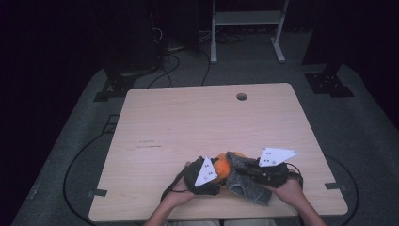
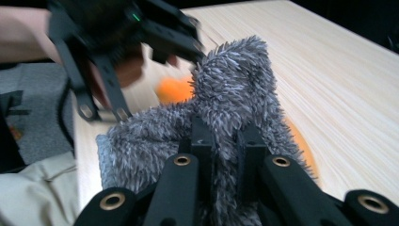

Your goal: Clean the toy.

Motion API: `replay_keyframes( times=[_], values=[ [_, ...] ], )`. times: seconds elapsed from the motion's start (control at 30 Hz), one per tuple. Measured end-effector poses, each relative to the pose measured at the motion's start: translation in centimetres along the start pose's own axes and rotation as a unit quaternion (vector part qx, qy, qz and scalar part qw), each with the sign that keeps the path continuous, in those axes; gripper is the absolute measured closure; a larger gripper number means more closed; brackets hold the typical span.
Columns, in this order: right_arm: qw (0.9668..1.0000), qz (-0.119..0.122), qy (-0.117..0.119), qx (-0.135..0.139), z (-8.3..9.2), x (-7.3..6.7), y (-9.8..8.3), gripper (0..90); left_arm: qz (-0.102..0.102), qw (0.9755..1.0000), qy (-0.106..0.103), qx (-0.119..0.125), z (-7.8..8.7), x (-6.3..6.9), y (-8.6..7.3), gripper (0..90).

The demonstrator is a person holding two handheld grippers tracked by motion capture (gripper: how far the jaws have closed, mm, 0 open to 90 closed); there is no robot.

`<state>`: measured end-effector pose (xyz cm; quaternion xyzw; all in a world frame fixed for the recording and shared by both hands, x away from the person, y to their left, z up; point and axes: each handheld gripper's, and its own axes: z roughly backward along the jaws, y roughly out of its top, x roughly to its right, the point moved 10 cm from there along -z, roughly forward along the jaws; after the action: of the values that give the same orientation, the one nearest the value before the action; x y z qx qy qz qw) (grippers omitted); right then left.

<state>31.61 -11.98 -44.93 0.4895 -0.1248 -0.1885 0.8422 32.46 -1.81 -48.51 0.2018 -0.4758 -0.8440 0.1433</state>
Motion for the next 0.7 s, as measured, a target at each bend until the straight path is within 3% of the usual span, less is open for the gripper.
replay_keyframes(
  times=[0.1,0.17,0.27,0.3,0.33,0.4,0.47,0.53,0.6,0.67,0.7],
  values=[
    [0.9998,-0.019,-0.004,0.002,0.2,0.8,-0.8,80.5,0.060,0.9976,-0.022,0.026,0.2,-0.4,0.6,19.5],
    [0.9997,-0.021,-0.013,0.001,0.4,1.0,-0.8,80.7,0.093,0.9944,-0.033,0.037,0.4,-0.7,0.8,23.3],
    [0.9997,-0.008,-0.023,0.009,0.7,0.6,0.3,80.8,0.064,0.9974,-0.018,0.028,0.4,-0.7,0.5,34.7],
    [0.9996,-0.007,-0.016,0.022,0.7,0.1,1.0,80.9,0.054,0.9980,-0.018,0.027,0.4,-0.5,0.5,35.9],
    [0.9996,-0.004,-0.014,0.023,0.7,-0.1,1.3,80.9,0.031,0.9992,-0.014,0.021,0.4,-0.3,0.4,36.4],
    [0.9998,0.008,-0.010,0.016,0.1,-0.7,1.6,80.9,0.009,0.9998,-0.011,0.010,0.5,-0.4,0.0,37.4],
    [0.9999,0.008,-0.009,0.007,-0.4,-0.6,1.1,80.8,0.018,0.9998,-0.013,0.005,0.6,-0.8,-0.6,38.3],
    [0.9999,-0.005,-0.014,0.001,-0.5,0.2,0.2,80.8,0.040,0.9989,-0.022,0.005,0.9,-1.4,-1.2,38.3],
    [0.9996,-0.024,-0.015,0.002,-0.4,0.8,-0.3,80.8,0.050,0.9982,-0.032,0.004,1.1,-1.6,-1.4,38.0],
    [0.9994,-0.032,-0.013,0.002,-0.4,1.0,-0.4,80.8,0.068,0.9963,-0.051,0.011,1.3,-1.5,-0.9,32.2],
    [0.9995,-0.024,-0.019,-0.003,-0.5,0.8,-0.4,80.8,0.071,0.9958,-0.056,0.018,1.4,-1.5,-0.5,26.9]
  ],
)
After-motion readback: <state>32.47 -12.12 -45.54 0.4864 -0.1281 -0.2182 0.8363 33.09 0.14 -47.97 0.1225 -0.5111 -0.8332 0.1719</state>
